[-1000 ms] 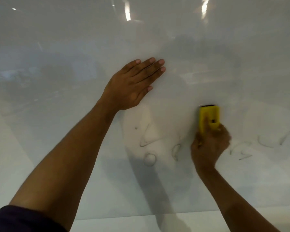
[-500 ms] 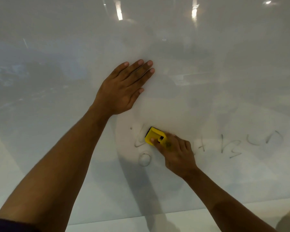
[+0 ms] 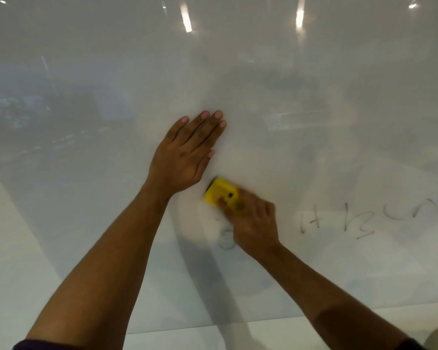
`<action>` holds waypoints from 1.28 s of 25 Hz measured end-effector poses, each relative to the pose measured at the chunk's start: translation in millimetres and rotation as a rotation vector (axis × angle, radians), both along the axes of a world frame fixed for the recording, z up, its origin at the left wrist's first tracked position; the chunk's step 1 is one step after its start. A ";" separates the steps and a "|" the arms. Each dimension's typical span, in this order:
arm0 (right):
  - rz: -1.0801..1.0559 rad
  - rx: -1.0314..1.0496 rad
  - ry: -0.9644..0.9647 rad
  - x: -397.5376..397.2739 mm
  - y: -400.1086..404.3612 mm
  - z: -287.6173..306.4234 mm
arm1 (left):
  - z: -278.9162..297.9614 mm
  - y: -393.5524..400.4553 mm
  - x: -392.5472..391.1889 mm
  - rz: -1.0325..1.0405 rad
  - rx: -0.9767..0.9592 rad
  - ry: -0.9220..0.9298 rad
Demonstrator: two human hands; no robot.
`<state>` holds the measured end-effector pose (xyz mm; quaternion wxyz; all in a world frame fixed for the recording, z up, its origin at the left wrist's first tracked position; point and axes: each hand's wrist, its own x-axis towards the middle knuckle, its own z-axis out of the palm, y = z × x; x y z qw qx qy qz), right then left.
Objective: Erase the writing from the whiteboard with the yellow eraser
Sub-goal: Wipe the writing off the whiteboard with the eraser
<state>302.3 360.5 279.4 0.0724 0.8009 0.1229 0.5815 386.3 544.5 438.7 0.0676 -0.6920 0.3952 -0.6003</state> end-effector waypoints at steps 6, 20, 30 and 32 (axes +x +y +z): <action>0.017 0.016 -0.017 -1.3 -13.9 29.8 | -30.7 13.3 5.7 0.025 -0.082 -0.036; -0.019 -0.148 0.135 -21.8 -49.5 -37.4 | -55.0 -9.4 0.4 0.021 0.024 -0.025; 0.035 -0.235 0.215 -16.1 -31.0 -91.7 | -95.9 -31.8 -7.0 -0.045 0.126 -0.023; 0.089 -0.585 0.186 -20.6 -49.9 -105.8 | -97.3 -34.4 -8.4 -0.052 0.120 -0.024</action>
